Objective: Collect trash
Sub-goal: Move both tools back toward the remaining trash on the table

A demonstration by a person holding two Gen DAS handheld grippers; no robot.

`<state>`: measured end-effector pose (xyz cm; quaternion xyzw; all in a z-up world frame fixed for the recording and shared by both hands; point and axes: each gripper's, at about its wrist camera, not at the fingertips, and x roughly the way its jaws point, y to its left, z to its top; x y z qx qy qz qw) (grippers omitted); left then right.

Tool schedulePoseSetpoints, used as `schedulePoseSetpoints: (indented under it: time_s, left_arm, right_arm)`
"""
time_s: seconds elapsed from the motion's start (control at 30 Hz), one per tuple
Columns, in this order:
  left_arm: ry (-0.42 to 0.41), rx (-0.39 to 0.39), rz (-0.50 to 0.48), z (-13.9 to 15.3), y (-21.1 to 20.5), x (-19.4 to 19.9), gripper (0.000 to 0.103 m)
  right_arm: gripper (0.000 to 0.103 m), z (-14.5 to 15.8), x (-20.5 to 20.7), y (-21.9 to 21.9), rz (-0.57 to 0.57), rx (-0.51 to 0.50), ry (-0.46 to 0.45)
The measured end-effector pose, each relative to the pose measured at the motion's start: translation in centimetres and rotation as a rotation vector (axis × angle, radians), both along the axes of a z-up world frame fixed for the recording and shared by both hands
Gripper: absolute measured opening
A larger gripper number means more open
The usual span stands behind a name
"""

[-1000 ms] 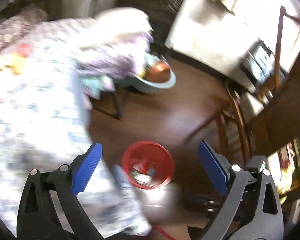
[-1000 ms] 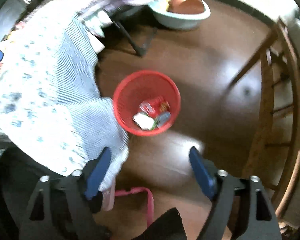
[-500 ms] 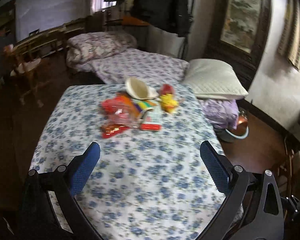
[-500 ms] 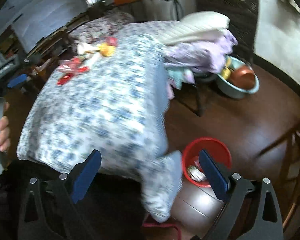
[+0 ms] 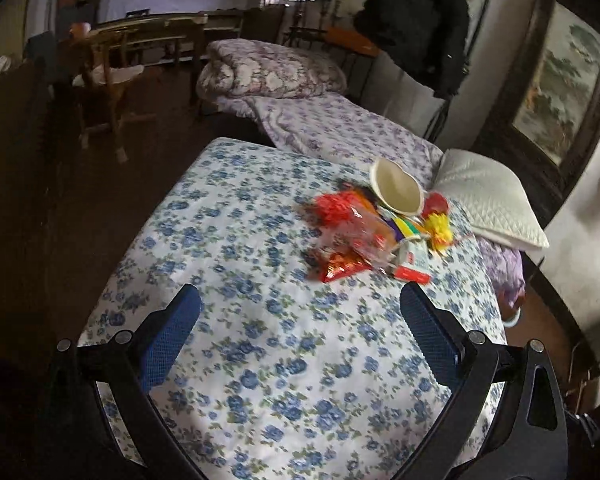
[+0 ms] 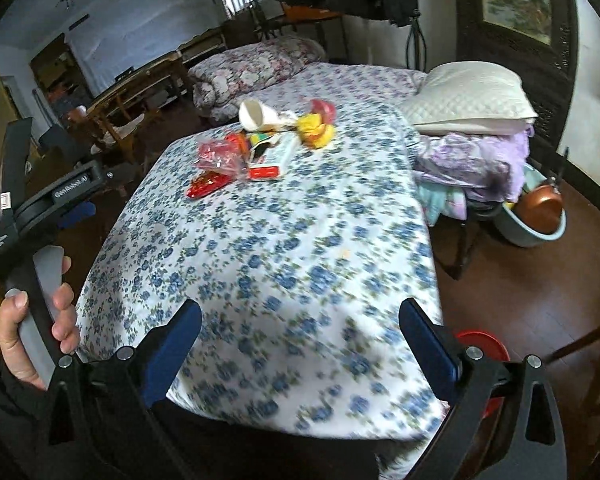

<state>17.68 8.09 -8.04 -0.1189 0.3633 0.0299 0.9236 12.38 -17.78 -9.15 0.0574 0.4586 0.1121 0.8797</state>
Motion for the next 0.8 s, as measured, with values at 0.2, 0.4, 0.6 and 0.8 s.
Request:
schedulePoseSetpoints:
  time_s: [0.2, 0.4, 0.6, 0.8]
  left_arm:
    - [0.012, -0.005, 0.090, -0.2, 2.0, 0.9, 0.096]
    - [0.073, 0.018, 0.309, -1.1, 5.6, 1.8, 0.096]
    - [0.094, -0.030, 0.349, -1.9, 7.7, 1.6, 0.096]
    - [0.088, -0.058, 0.330, -1.9, 7.8, 1.5, 0.096]
  right_arm:
    - [0.097, -1.0, 4.0, 3.5, 0.050, -0.035, 0.016]
    - [0.097, -0.3, 11.0, 8.7, 0.104, -0.054, -0.030]
    - [0.097, -1.1, 16.7, 13.7, 0.111, -0.095, -0.066]
    - [0.097, -2.7, 19.4, 16.4, 0.109, -0.158, -0.034]
